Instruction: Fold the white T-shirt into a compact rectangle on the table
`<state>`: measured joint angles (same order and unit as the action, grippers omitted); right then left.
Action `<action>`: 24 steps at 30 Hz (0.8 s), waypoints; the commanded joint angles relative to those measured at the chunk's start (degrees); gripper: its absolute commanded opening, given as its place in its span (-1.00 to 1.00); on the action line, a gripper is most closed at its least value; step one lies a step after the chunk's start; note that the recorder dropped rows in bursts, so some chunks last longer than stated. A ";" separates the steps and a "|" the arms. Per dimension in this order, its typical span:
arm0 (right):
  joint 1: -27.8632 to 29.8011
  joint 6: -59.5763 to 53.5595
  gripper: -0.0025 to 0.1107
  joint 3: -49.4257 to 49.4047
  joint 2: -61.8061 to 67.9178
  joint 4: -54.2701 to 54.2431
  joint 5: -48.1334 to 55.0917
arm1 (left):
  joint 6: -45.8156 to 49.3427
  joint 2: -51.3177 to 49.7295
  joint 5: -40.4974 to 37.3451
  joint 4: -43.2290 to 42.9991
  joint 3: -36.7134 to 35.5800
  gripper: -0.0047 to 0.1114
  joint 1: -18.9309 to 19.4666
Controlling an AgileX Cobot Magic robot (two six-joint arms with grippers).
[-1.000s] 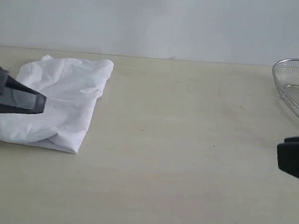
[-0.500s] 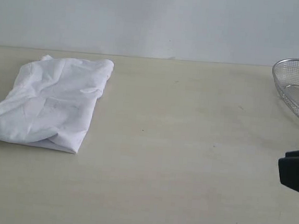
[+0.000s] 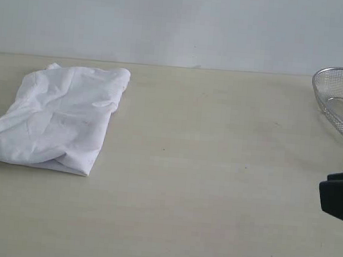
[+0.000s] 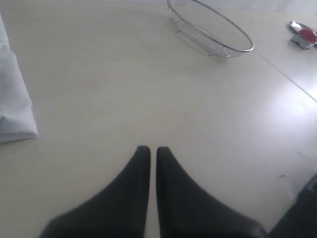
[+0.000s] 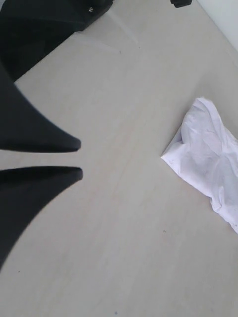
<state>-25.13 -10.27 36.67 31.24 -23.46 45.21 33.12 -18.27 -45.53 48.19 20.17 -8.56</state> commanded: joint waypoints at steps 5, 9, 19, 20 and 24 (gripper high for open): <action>-0.05 -0.16 -0.84 -0.21 -0.21 -0.19 0.09 | 1.33 0.12 11.67 -1.08 -0.27 -0.84 0.01; -0.05 -0.16 -0.84 -0.21 -0.21 -0.19 0.09 | 1.33 0.12 20.77 -0.42 -0.27 -0.84 0.01; -0.05 -0.16 -0.84 -0.21 -0.21 -0.19 0.09 | 16.09 0.24 30.80 -2.66 -1.10 -0.84 0.01; -0.05 -0.16 -0.84 -0.21 -0.21 -0.19 0.09 | 15.55 0.35 32.07 -3.43 -1.57 -0.84 0.01; -0.05 -0.16 -0.84 -0.21 -0.21 -0.19 0.09 | 2.74 5.12 36.84 -13.18 -5.56 -0.84 1.07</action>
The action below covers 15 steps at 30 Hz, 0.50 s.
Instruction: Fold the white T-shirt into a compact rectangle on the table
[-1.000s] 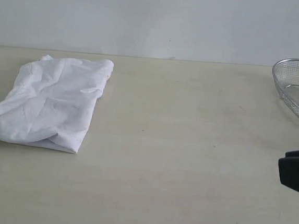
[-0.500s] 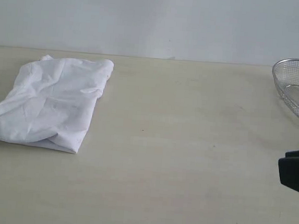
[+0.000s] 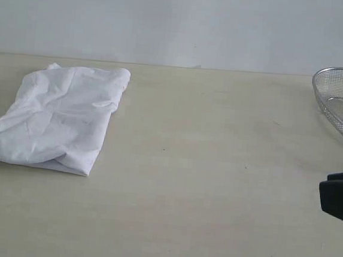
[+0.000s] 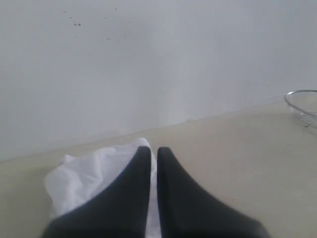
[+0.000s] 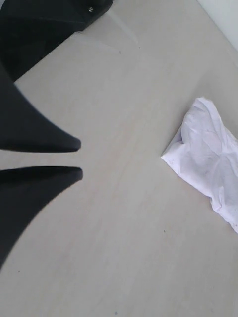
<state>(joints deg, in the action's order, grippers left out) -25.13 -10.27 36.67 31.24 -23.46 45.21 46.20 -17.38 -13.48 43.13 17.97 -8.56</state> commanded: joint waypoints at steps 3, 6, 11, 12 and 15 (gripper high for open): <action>-0.05 -0.16 -0.84 -0.21 -0.21 -0.19 0.09 | -21.37 8.84 6.59 -18.73 -7.16 -0.84 2.80; -0.05 -0.16 -0.84 -0.21 -0.21 -0.19 0.09 | -40.65 13.76 6.59 -39.17 -12.15 -0.84 4.50; -0.05 -0.16 -0.84 -0.21 -0.21 -0.19 0.09 | -46.74 17.38 7.10 -41.57 -17.97 -0.84 5.81; -0.05 -0.16 -0.84 -0.21 -0.21 -0.19 0.09 | -46.74 17.38 4.55 -40.44 -17.97 -0.84 5.93; -0.05 -0.16 -0.84 -0.21 -0.21 -0.19 -0.01 | -46.74 17.38 4.40 -34.71 -17.97 -0.84 5.93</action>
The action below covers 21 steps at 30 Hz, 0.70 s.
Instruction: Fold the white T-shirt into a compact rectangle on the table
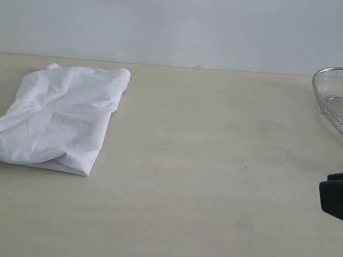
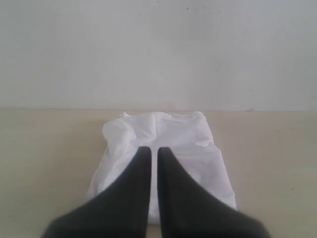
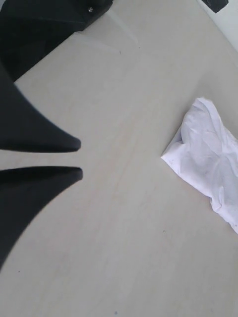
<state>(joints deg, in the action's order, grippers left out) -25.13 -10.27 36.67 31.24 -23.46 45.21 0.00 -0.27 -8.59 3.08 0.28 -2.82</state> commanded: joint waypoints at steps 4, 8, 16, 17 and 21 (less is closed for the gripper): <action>-0.05 -0.16 -0.84 -0.21 -0.21 -0.19 -0.01 | -0.54 0.27 -0.48 5.45 -0.28 -0.84 0.20; -0.05 -0.16 -0.84 -0.21 -0.21 -0.19 -0.01 | -0.54 0.27 -0.48 5.45 -0.28 -0.84 0.20; -0.05 -0.16 -0.84 -0.21 -0.21 -0.19 -0.84 | -0.54 0.27 -0.48 5.45 -0.28 -0.84 0.20; -0.05 -0.16 -0.84 -0.21 -0.21 -0.19 -0.84 | -0.54 0.27 -0.48 5.45 -0.28 -0.84 0.20; -0.05 -0.16 -0.84 -0.21 -0.21 -0.19 -0.84 | -0.54 0.27 -0.48 5.45 -0.28 -0.84 0.20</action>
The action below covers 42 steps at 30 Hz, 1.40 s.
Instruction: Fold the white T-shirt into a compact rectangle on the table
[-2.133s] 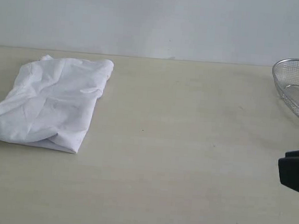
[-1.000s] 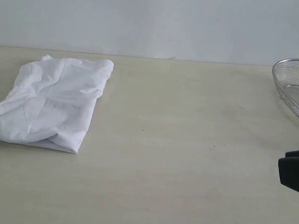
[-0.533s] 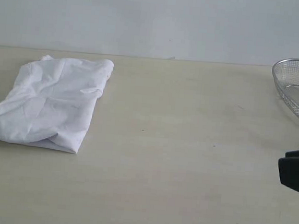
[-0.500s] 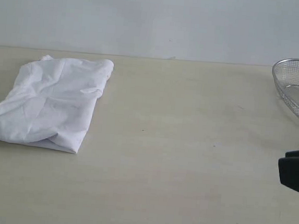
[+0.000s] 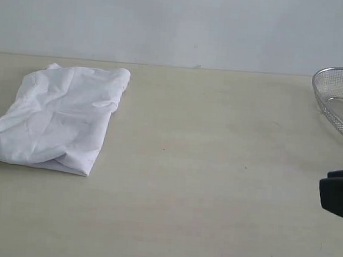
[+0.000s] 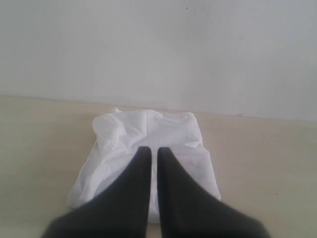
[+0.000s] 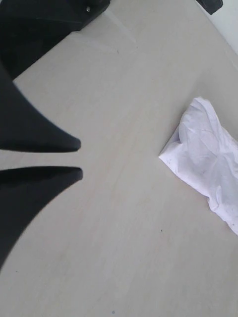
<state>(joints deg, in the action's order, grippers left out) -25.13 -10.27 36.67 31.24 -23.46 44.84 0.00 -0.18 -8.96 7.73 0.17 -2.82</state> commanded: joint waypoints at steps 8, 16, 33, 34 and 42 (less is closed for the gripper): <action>-0.05 -0.16 -0.84 -0.21 -0.21 -0.19 -0.47 | -0.54 0.18 -0.11 0.80 -0.17 -0.84 0.20; 1.60 -3.64 -0.84 -0.21 -1.71 1.80 -0.87 | -0.54 0.18 -0.11 0.80 -0.17 -0.84 0.20; 21.76 -3.79 -0.84 -9.58 -16.67 6.06 -16.65 | -0.54 0.18 -0.11 0.80 -0.17 -0.84 0.20; 21.81 -3.79 -0.84 -10.57 -16.58 6.06 -17.46 | -0.54 0.18 -0.11 0.80 -0.17 -0.84 0.20; 21.81 -3.79 -0.84 -25.17 -19.62 6.06 -34.37 | -0.54 0.18 -0.11 0.80 -0.17 -0.84 0.20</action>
<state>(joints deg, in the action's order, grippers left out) -3.52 -13.45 14.80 13.78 -17.72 15.05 0.00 -0.18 -8.96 7.93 0.17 -2.82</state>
